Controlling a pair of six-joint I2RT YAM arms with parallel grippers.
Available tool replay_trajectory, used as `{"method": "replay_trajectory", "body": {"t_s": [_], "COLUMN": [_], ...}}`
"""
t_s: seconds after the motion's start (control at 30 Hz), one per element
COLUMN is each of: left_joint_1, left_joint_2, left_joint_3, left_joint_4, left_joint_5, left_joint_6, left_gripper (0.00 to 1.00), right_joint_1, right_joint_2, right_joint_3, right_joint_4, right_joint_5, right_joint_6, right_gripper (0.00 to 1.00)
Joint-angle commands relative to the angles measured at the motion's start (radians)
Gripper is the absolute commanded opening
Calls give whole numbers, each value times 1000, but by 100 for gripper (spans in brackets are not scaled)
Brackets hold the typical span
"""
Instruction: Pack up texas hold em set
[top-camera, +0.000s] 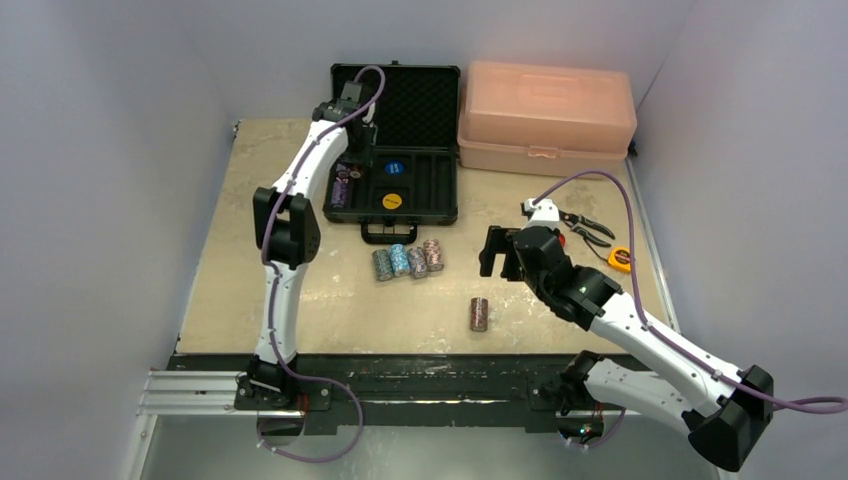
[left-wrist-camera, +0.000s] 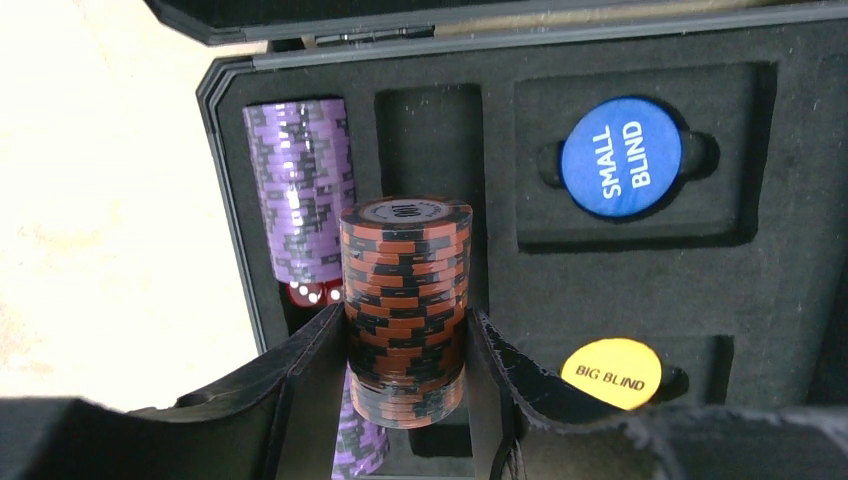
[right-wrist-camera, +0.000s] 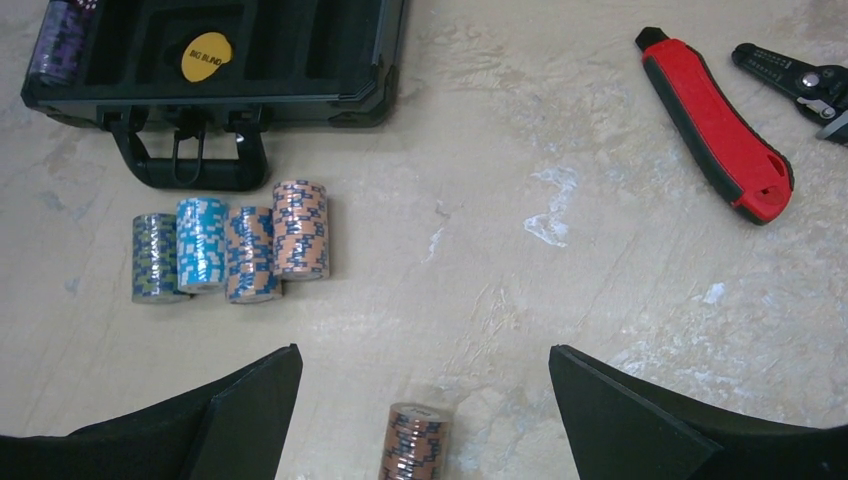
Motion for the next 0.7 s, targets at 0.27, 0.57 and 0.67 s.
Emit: {"method": "replay_trajectory", "body": {"t_s": [0.27, 0.57, 0.67], "left_joint_1": [14, 15, 14], "left_joint_2": [51, 61, 64], "left_joint_3": [110, 108, 107], "left_joint_4": [65, 77, 81], "left_joint_5": [31, 31, 22], "left_joint_6": [-43, -58, -58], "left_gripper": [2, 2, 3], "right_joint_1": [-1, -1, -1], "right_joint_2": [-21, -23, -25], "right_joint_3": [54, 53, 52], "right_joint_4": [-8, -10, -10], "right_joint_5": [-67, -64, -62], "right_joint_6": [26, 17, 13], "right_gripper": [99, 99, 99]}}
